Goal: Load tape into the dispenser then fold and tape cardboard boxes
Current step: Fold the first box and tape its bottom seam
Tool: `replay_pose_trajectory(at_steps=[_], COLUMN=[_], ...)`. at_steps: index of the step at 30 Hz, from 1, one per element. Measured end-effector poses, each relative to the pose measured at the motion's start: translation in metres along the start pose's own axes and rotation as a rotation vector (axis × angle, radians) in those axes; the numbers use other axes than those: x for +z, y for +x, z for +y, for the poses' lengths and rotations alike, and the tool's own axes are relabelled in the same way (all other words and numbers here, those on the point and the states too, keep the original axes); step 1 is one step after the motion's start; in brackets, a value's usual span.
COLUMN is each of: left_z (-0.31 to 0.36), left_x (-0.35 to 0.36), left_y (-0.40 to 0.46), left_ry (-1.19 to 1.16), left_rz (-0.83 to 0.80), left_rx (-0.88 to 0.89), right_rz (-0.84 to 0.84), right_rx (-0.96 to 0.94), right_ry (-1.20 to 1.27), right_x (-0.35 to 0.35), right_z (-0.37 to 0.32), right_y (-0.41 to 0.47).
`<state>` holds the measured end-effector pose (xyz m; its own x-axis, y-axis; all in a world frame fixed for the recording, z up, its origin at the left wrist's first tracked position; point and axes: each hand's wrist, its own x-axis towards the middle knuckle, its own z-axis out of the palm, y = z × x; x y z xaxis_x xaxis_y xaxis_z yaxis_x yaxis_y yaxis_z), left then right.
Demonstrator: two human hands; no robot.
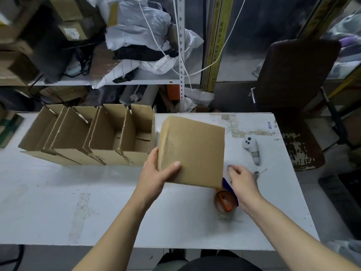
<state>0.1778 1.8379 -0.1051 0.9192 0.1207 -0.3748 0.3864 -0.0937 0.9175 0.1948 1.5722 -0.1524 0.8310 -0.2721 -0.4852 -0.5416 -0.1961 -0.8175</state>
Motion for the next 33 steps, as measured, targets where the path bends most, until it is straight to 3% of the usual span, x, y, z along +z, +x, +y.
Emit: replay_pose_trajectory(at_steps=[2, 5, 8, 12, 20, 30, 33], left_z=[0.005, 0.006, -0.006, -0.027, -0.042, -0.041, -0.039], left_x=[0.006, 0.034, 0.059, 0.071, 0.068, 0.066, 0.063], left_y=[-0.002, -0.016, -0.025, -0.029, -0.035, -0.026, -0.018], left_ry=[0.410, 0.839, 1.003, 1.050, 1.092, 1.091, 1.094], left_rz=[0.153, 0.305, 0.340, 0.292, 0.216, 0.266, 0.303], left_rx=[0.039, 0.042, 0.042, -0.043, 0.018, 0.040, 0.025], right_rz=[0.056, -0.257, -0.452, -0.453, -0.541, -0.486, -0.574], right_rx=[-0.173, -0.213, -0.171, -0.096, -0.118, -0.254, -0.211], right_ry=[-0.137, 0.055, 0.071, 0.034, -0.201, -0.259, -0.391], right_x=[0.001, 0.020, 0.044, 0.060, 0.052, 0.068, 0.065], right_z=[-0.017, -0.031, -0.027, -0.024, -0.046, -0.053, -0.055], right_y=[-0.008, -0.021, -0.021, -0.009, 0.017, 0.034, 0.030])
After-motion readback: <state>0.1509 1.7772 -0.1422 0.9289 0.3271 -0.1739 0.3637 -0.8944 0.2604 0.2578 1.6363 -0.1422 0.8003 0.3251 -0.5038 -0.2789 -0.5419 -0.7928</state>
